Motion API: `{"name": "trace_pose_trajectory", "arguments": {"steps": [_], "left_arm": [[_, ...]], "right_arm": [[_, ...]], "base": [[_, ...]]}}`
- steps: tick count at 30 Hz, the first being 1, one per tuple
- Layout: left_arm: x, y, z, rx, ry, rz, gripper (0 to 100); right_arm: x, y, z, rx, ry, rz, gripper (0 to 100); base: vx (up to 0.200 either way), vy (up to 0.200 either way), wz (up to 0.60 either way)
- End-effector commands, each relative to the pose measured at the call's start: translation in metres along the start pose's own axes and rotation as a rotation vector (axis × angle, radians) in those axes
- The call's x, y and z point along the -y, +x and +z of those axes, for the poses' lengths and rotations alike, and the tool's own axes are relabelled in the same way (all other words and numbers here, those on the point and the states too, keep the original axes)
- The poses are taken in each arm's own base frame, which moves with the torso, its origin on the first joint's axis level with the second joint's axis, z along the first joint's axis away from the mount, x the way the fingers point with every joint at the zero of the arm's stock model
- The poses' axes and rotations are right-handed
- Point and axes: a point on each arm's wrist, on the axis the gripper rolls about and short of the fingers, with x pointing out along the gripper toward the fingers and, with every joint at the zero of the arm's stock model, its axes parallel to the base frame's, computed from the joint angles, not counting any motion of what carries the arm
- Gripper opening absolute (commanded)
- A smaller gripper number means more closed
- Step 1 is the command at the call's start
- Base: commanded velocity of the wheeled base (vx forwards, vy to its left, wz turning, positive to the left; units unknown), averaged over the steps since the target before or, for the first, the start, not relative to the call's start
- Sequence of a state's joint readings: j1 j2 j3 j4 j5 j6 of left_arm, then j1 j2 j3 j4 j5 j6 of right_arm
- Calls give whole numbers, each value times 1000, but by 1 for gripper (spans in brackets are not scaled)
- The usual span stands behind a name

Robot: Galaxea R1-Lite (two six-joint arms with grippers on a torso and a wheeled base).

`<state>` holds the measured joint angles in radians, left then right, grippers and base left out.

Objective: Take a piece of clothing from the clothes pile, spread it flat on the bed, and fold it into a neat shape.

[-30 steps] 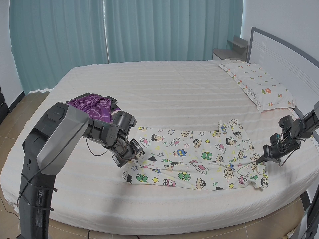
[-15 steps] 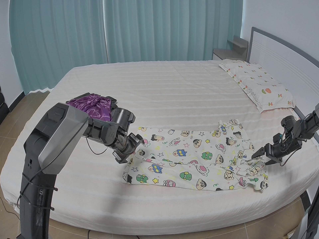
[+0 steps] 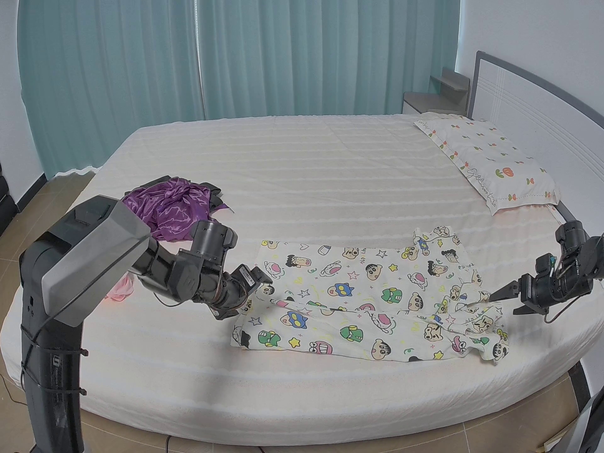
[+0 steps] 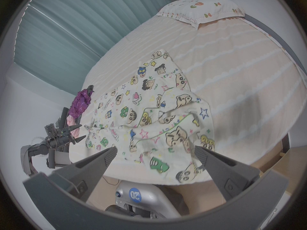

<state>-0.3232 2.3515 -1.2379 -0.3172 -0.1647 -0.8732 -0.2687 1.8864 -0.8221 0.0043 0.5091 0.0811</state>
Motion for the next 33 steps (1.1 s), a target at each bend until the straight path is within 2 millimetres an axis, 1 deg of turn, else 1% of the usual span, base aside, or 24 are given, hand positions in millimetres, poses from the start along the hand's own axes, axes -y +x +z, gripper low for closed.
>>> {"name": "trace_pose_trajectory", "arguments": {"steps": [1, 2, 4, 5, 6, 10, 15, 21, 26, 27, 33], "left_arm": [[-47, -20, -36, 10, 357, -109, 100], [-53, -18, -40, 14, 422, -125, 100], [-58, -12, -44, 34, 490, -134, 100], [-58, -12, -44, 34, 490, -134, 100], [-60, -12, -45, 41, 524, -137, 100], [-62, -11, -48, 30, 561, -139, 100], [-67, -5, -54, 8, 603, -129, 100], [-68, -3, -53, 8, 596, -129, 100], [-68, -1, -52, 8, 592, -135, 100], [-67, -1, -52, 9, 589, -136, 0], [-69, -1, -51, 11, 568, -129, 0]], "right_arm": [[-33, -53, -64, 66, -73, 63, 100], [-36, -57, -75, 63, -80, 69, 100], [-39, -62, -88, 60, -90, 76, 100], [-39, -62, -88, 60, -90, 76, 100], [-40, -64, -97, 60, -91, 85, 100], [-40, -65, -112, 38, -89, 130, 100], [-39, -63, -113, 31, -85, 131, 100], [-38, -62, -113, 24, -82, 131, 100], [-38, -60, -118, 6, -85, 133, 100], [-39, -59, -118, 1, -88, 136, 100], [-39, -59, -119, -7, -90, 138, 100]], "base": [[0, 0, 0], [0, 0, 0], [0, 0, 0], [0, 0, 0], [0, 0, 0], [0, 0, 0], [0, 0, 0], [0, 0, 0], [0, 0, 0], [0, 0, 0], [0, 0, 0]]}}
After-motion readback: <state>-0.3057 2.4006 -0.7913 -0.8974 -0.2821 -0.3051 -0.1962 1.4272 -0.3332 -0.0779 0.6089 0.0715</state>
